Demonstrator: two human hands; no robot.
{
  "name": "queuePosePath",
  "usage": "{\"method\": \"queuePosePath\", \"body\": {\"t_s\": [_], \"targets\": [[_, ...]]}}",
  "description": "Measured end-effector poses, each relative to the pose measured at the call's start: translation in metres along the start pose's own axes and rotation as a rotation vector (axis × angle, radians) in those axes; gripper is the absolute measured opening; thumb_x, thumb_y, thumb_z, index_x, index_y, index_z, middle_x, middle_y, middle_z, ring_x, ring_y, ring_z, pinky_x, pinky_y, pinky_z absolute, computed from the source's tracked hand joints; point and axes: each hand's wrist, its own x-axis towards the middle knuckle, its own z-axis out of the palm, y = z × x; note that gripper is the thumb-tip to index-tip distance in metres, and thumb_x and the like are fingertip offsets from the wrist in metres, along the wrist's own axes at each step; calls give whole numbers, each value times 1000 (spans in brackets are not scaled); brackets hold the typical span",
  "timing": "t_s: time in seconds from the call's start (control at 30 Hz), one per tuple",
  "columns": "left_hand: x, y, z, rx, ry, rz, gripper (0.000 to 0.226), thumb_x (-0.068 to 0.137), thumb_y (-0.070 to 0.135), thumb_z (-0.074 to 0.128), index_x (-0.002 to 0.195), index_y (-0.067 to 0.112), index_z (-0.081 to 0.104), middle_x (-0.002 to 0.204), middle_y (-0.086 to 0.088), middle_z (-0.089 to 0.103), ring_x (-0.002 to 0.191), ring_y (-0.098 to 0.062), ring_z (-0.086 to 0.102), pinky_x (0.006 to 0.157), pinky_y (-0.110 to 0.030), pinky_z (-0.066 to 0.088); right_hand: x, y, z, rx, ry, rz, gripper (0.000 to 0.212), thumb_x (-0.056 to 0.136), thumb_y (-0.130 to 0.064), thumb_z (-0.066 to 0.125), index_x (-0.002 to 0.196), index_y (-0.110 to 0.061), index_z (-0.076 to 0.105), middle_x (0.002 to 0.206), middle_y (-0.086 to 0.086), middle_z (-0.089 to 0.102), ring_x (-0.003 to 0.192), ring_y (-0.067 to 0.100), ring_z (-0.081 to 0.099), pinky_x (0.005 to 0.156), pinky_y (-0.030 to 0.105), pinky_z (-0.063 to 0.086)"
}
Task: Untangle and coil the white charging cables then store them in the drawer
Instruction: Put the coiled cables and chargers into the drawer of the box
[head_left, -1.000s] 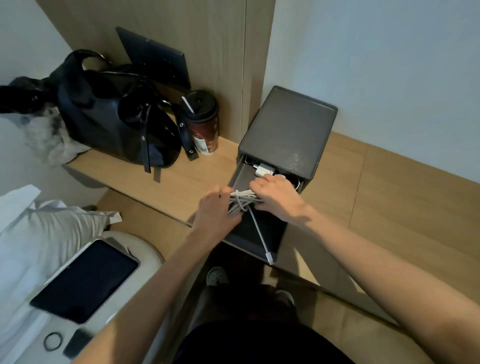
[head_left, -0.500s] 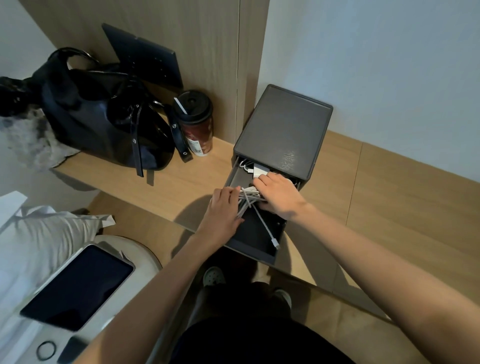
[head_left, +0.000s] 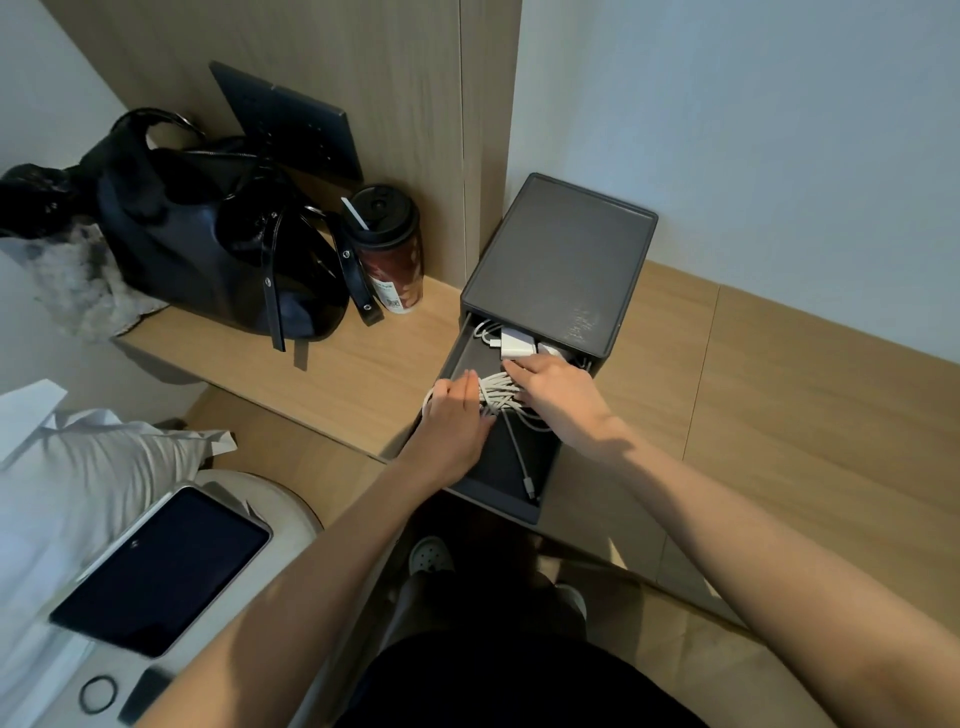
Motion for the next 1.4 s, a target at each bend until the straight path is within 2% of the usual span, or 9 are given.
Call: {"method": "queuePosePath", "body": {"t_s": [0.17, 0.33, 0.47, 0.6, 0.67, 0.87, 1.07, 1.23, 1.4], "targets": [[-4, -2, -6, -11, 26, -55, 57, 101, 31, 35, 148, 5, 16, 154, -11, 25, 127, -27, 35, 100, -31, 36, 2, -9, -1, -228, -70, 71, 50, 98, -4, 38, 147, -8, 26, 133, 15, 48, 123, 32, 46, 80, 39, 46], [-10, 6, -8, 114, 141, -81, 68, 97, 51, 33, 147, 7, 22, 148, -7, 37, 132, -23, 32, 104, -31, 28, 5, -12, 0, -245, -67, 157, 38, 96, -4, 41, 134, -7, 39, 123, 12, 54, 112, 29, 54, 68, 35, 39], [-9, 3, -5, 111, 16, -54, 84, 90, 48, 53, 148, 4, 13, 147, -10, 36, 133, -24, 30, 105, -31, 32, 1, 3, 11, -141, 17, 45, 57, 97, -15, 48, 149, -15, 26, 141, 5, 46, 128, 25, 42, 91, 37, 40], [-8, 4, -1, 26, -78, -143, 84, 90, 34, 60, 149, 5, 8, 147, -11, 35, 128, -27, 40, 100, -34, 39, -16, 7, 9, -122, 128, -111, 67, 81, -26, 73, 141, -11, 45, 141, 9, 49, 130, 30, 44, 99, 44, 40], [-7, 5, 0, 16, -82, -168, 82, 91, 34, 58, 149, 7, 7, 147, -11, 35, 129, -27, 39, 99, -34, 40, -20, 6, 6, -92, 80, -104, 71, 85, -31, 69, 146, -15, 37, 149, 9, 38, 135, 31, 35, 105, 45, 33], [-7, 6, -3, 90, 13, -167, 76, 92, 43, 54, 148, 7, 15, 144, -5, 33, 130, -19, 34, 93, -31, 44, -7, 9, 5, -66, 117, -70, 63, 81, 1, 68, 139, -16, 49, 135, 11, 53, 113, 33, 51, 89, 39, 46], [-9, 0, -2, 178, 264, -94, 57, 93, 55, 41, 133, 14, 47, 151, -2, 26, 125, -21, 36, 94, -32, 36, 1, 6, 8, 146, 193, -49, 49, 88, -1, 60, 136, -11, 52, 139, 10, 52, 129, 28, 46, 101, 35, 40], [7, -7, 1, -278, 130, -248, 89, 88, 50, 57, 151, 24, 0, 155, -10, 13, 137, -29, 24, 103, -39, 36, 5, 3, 10, 243, 246, -55, 55, 73, 8, 72, 125, -3, 58, 128, 13, 59, 120, 31, 55, 99, 35, 43], [27, -5, -5, -368, 68, -238, 121, 72, 44, 77, 149, 18, -13, 151, -11, 23, 131, -30, 38, 99, -43, 39, -9, 12, 15, 301, 264, -33, 55, 72, 0, 78, 124, -6, 61, 132, 12, 58, 129, 31, 48, 110, 38, 30]]}}
